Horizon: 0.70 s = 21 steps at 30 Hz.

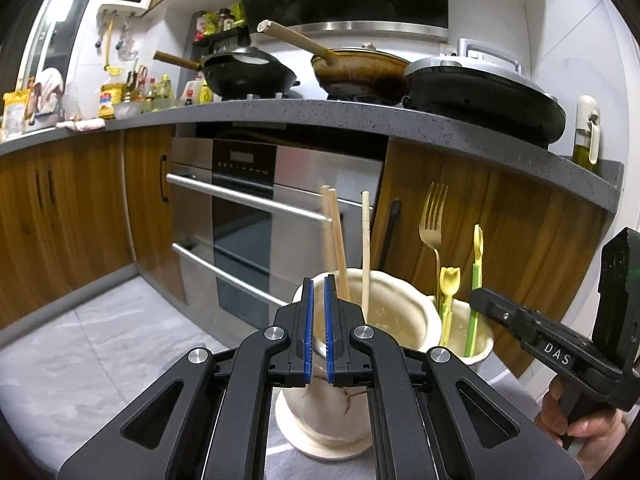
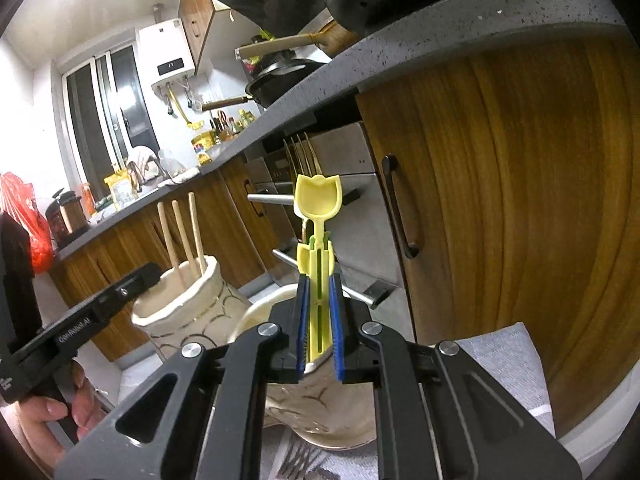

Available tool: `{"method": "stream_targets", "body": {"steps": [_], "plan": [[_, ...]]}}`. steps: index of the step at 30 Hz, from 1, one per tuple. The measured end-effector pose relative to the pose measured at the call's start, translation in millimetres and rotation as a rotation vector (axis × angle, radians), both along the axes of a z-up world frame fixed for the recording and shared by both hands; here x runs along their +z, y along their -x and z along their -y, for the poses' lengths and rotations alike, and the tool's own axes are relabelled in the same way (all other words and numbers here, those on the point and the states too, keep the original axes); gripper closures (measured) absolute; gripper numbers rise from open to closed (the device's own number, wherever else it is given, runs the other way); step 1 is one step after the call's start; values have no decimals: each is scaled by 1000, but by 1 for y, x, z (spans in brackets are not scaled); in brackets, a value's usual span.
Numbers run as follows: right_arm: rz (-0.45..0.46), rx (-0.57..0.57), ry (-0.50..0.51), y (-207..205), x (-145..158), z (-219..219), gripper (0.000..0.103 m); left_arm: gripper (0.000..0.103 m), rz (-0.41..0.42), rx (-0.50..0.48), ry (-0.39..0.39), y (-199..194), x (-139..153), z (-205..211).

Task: Organize utensils
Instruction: 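Drop the chopstick into the tall cup while the right tool drops the yellow spoon into the short cup, then withdraw both open tools back over the chopsticks and silverware on the cloth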

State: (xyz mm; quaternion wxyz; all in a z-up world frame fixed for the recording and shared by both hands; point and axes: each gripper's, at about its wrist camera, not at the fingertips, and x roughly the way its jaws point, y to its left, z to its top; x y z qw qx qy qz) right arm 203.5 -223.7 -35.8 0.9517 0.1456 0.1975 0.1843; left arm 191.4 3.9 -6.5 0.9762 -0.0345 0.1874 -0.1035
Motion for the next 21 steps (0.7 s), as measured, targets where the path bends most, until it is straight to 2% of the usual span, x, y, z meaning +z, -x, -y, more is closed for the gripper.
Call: {"method": "stream_targets", "body": {"steps": [5, 6, 7, 9, 11, 12, 13, 14, 15, 19, 20, 21], "plan": [[-13, -17, 13, 1, 0, 1, 92, 95, 3, 5, 3, 3, 1, -1], [-15, -19, 16, 1, 0, 1, 87, 93, 3, 6, -1, 5, 1, -1], [-16, -21, 16, 2, 1, 2, 78, 88, 2, 8, -5, 7, 1, -2], [-11, -29, 12, 7, 3, 4, 69, 83, 1, 12, -16, 12, 2, -2], [-11, -39, 19, 13, 4, 7, 67, 82, 1, 15, -24, 17, 3, -1], [-13, -43, 20, 15, 5, 8, 60, 80, 1, 17, -30, 20, 4, -1], [-13, -46, 16, 20, 6, 11, 50, 71, 2, 19, -38, 24, 5, -1], [-13, -49, 13, 26, 7, 13, 46, 63, 9, 21, -47, 30, 6, -1], [-15, -50, 17, 30, 8, 15, 39, 50, 15, 23, -52, 33, 7, -1], [-32, -41, 60, 48, 9, 17, 18, 47, 20, 23, -92, 51, 10, 2], [-35, -38, 69, 55, 9, 18, 17, 43, 19, 27, -102, 56, 11, 2], [-36, -34, 76, 60, 9, 19, 12, 27, 23, 35, -105, 61, 11, 2]]}}
